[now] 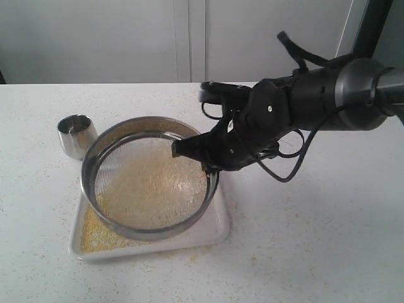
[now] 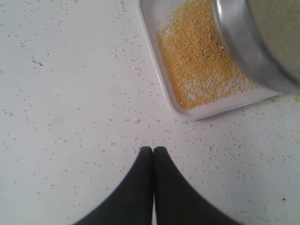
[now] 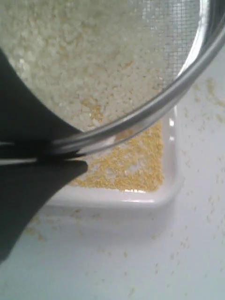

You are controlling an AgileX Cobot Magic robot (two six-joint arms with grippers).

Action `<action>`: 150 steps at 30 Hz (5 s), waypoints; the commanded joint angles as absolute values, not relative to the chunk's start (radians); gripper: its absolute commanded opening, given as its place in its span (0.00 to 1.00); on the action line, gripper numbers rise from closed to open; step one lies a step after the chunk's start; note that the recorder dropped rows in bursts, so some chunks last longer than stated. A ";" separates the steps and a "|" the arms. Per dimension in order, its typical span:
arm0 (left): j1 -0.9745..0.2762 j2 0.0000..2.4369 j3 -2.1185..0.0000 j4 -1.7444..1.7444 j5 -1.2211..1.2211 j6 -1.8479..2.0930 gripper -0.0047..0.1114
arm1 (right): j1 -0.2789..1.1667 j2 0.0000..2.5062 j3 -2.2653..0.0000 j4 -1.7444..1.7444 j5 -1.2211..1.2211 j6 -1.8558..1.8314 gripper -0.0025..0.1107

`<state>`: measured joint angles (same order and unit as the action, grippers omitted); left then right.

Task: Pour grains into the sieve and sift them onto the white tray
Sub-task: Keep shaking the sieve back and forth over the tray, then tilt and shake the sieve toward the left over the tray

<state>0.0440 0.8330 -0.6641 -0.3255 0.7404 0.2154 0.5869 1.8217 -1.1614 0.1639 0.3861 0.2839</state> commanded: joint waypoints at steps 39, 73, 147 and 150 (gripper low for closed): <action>0.047 0.827 -0.659 -0.336 0.752 0.214 0.04 | 0.663 1.845 -1.237 0.000 0.505 0.660 0.02; 0.047 0.827 -0.659 -0.336 0.752 0.214 0.04 | 0.648 1.873 -1.263 0.062 0.579 0.547 0.02; 0.047 0.827 -0.659 -0.336 0.752 0.214 0.04 | 0.689 1.865 -1.267 -0.110 0.548 0.817 0.02; 0.047 0.827 -0.659 -0.336 0.752 0.214 0.04 | 0.706 1.870 -1.267 -0.179 0.516 0.770 0.02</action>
<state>0.0440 0.8330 -0.6641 -0.3255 0.7404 0.2154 0.6852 1.8810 -1.2565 -0.1348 0.5673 0.8105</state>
